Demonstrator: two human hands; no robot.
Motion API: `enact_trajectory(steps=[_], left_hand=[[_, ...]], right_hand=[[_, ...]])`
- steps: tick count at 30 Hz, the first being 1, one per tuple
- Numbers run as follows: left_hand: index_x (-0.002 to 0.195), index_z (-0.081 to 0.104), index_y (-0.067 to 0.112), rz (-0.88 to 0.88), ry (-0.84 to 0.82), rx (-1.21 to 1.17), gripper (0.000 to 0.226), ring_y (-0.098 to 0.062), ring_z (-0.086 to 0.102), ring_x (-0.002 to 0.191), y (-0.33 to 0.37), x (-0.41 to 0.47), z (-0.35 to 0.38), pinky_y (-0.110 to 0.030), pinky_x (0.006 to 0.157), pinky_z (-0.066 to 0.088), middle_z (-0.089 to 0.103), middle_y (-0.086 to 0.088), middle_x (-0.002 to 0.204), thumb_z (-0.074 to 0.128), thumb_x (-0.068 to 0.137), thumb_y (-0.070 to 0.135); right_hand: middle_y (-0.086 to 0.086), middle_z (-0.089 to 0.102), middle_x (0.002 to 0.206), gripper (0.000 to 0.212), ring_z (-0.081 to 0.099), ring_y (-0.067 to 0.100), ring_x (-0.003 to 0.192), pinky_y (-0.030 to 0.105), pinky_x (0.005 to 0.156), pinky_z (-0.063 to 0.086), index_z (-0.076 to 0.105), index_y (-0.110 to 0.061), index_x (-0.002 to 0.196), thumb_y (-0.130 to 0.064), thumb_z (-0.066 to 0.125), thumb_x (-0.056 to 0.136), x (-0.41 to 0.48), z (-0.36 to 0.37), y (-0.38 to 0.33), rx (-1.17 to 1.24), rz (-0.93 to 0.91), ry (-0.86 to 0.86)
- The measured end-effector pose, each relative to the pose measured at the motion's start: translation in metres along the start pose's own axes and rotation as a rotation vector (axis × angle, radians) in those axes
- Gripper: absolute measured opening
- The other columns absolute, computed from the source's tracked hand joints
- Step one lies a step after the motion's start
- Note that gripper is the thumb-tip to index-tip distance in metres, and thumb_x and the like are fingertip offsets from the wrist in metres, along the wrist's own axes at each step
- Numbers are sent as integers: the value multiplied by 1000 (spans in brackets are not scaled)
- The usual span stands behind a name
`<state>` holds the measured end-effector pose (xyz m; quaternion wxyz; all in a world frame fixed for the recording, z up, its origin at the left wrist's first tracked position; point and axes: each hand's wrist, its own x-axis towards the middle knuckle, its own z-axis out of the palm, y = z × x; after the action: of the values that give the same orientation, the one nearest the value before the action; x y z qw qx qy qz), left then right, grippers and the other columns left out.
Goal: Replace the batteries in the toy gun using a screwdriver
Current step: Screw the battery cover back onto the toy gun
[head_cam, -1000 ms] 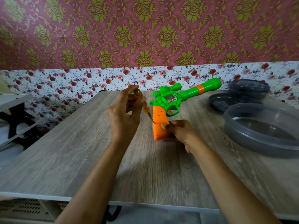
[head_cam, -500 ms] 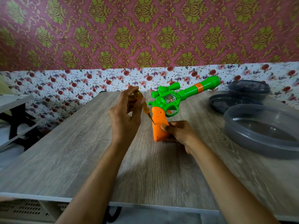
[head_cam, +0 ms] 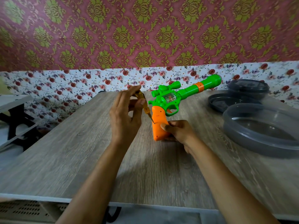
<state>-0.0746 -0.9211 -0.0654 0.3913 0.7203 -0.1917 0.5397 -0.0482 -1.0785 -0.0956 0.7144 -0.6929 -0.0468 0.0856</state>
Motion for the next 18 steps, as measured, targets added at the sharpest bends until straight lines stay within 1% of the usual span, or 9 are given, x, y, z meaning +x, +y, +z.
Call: enact_trajectory(steps=[2,4,5,8,10,12,13,16,18], left_hand=[[115,54,15,-6,-4,-18,24,9,64,81,-1,0,0,-9,73,50,67,-9,98,58,91,12],[112,51,18,-5,-5,-38,23,-3,66,84,0,0,-1,-13,73,53,68,-8,96,57,91,15],[112,51,19,1,-4,-46,22,-6,66,84,1,0,-1,-14,73,53,66,-5,95,56,90,15],[110,53,20,1,-12,-58,24,-1,61,86,5,-1,-1,-13,72,52,60,1,97,56,87,14],[108,53,22,4,-19,-53,24,2,58,88,7,-1,-1,-12,69,51,56,1,100,59,85,17],[105,54,22,17,-9,-19,25,0,56,82,5,0,-1,-11,63,48,53,0,98,67,83,22],[102,53,23,17,3,-6,26,2,55,79,5,0,-1,-9,61,46,53,-1,95,69,82,24],[100,52,21,1,32,-36,27,4,55,76,5,0,-1,-13,63,47,57,-4,89,71,82,18],[105,51,13,-22,34,-83,30,0,59,79,7,-1,0,-16,66,50,59,3,89,71,82,12]], right_hand=[[18,60,91,27,61,20,68,25,52,56,61,4,110,-9,60,88,-1,0,-1,5,-2,-1],[19,60,94,29,61,21,71,25,53,57,60,6,112,-9,60,88,-1,-1,-1,-7,-7,-3],[19,60,95,30,61,22,72,25,53,57,60,6,113,-9,60,88,-1,0,0,-13,-13,-5],[20,60,94,30,61,19,69,24,53,56,59,8,113,-8,59,88,-2,0,0,-11,-26,-6],[20,60,93,30,60,18,68,23,52,56,59,10,114,-7,58,89,-3,1,-1,-4,-28,-12],[21,60,93,31,60,18,67,22,51,56,58,10,114,-7,57,89,-3,1,-1,8,-28,-17],[21,59,94,31,60,19,67,21,51,55,58,10,115,-6,57,89,-4,1,-1,10,-28,-20],[20,59,93,31,60,18,67,21,50,55,58,10,115,-7,57,89,-4,1,-2,-3,-25,-16],[19,59,93,31,60,18,67,20,50,55,58,10,116,-8,57,89,-5,1,-2,-3,-25,-16]])
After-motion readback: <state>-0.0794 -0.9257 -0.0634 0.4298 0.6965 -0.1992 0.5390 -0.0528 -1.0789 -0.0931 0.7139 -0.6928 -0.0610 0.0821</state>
